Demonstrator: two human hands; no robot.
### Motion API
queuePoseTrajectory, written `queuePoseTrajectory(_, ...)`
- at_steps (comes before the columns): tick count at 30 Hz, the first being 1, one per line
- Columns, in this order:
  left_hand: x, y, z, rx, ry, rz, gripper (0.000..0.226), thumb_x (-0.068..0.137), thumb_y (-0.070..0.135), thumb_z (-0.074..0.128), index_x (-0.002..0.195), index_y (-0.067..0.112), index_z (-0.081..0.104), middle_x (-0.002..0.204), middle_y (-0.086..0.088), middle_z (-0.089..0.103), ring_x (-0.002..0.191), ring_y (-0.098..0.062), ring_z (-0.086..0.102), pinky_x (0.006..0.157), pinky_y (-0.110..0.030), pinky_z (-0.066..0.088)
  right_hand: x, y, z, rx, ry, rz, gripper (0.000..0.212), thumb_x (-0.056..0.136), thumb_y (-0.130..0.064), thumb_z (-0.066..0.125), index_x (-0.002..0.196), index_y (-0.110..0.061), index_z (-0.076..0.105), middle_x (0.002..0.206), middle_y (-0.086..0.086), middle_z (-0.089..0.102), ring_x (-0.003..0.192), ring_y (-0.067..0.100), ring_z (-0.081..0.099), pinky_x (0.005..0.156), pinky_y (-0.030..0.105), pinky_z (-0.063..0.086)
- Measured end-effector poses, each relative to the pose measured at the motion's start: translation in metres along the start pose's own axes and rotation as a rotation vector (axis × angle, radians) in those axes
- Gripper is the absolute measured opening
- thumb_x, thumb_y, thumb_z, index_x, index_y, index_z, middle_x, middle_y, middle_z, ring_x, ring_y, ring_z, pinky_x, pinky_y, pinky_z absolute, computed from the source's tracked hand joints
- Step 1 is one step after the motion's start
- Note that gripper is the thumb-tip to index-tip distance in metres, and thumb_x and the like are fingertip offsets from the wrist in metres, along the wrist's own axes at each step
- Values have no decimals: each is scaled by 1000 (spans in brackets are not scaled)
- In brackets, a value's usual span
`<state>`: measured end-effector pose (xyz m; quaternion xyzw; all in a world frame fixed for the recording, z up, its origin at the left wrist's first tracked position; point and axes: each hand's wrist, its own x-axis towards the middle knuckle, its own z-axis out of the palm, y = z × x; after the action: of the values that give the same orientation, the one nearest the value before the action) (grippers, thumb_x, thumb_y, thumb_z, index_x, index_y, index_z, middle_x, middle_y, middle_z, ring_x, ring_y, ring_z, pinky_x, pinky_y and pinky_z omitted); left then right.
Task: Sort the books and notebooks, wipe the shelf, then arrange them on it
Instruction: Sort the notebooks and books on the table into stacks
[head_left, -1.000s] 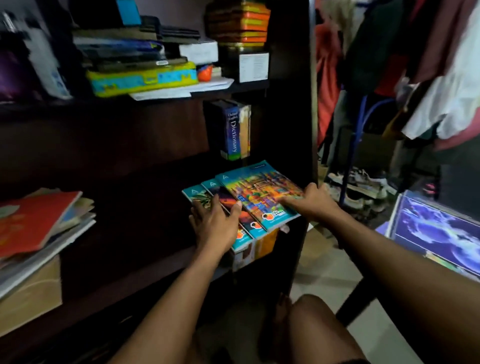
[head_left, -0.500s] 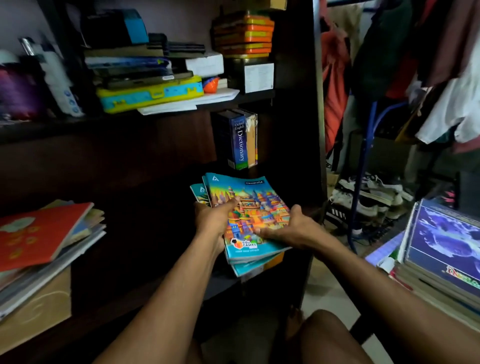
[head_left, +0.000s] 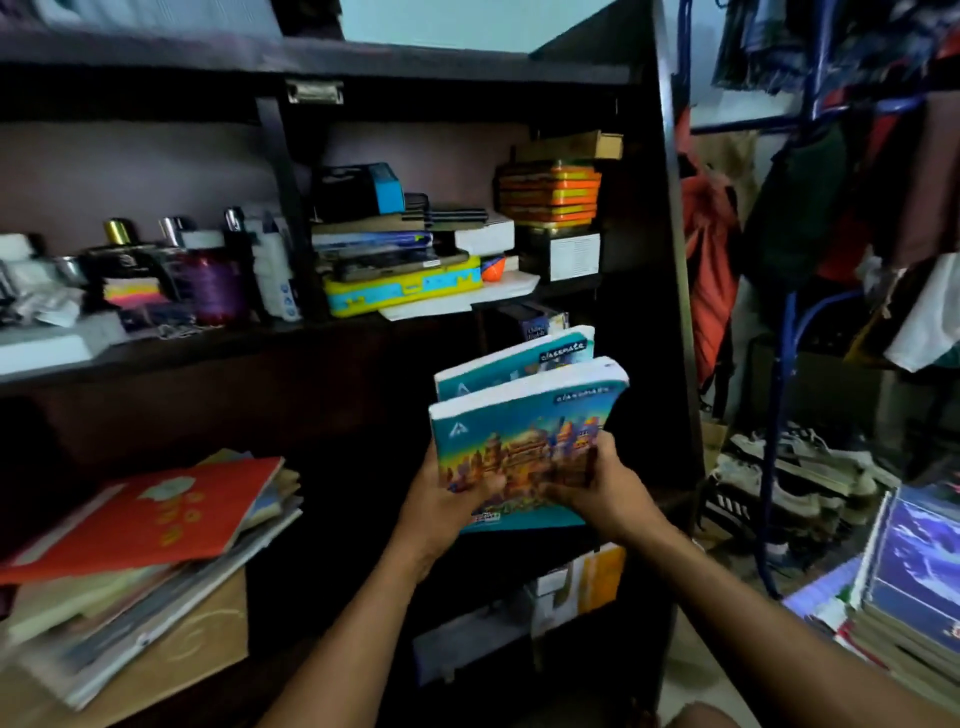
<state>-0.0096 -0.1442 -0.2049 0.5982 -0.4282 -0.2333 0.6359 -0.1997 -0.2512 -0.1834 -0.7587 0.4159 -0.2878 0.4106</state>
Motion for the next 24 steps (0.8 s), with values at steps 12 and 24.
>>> queuePoseTrajectory(12,-51,151,244,-317,-63,303,65,70,11,84,117,23,42,118,4,65,100,-8,67,93,-38,56,-100,-8,-265,68,401,-95,56,80,-50,81,115,-18,52,106,-6,69,93,8,67,84,26,55)
queuePoseTrajectory(24,-6,178,525,471,-364,231,108,85,34,81,163,15,9,154,-16,25,133,-32,43,107,-33,36,-110,169,-470,-75,690,177,30,82,-37,83,103,-16,76,97,-1,78,88,13,72,82,33,57)
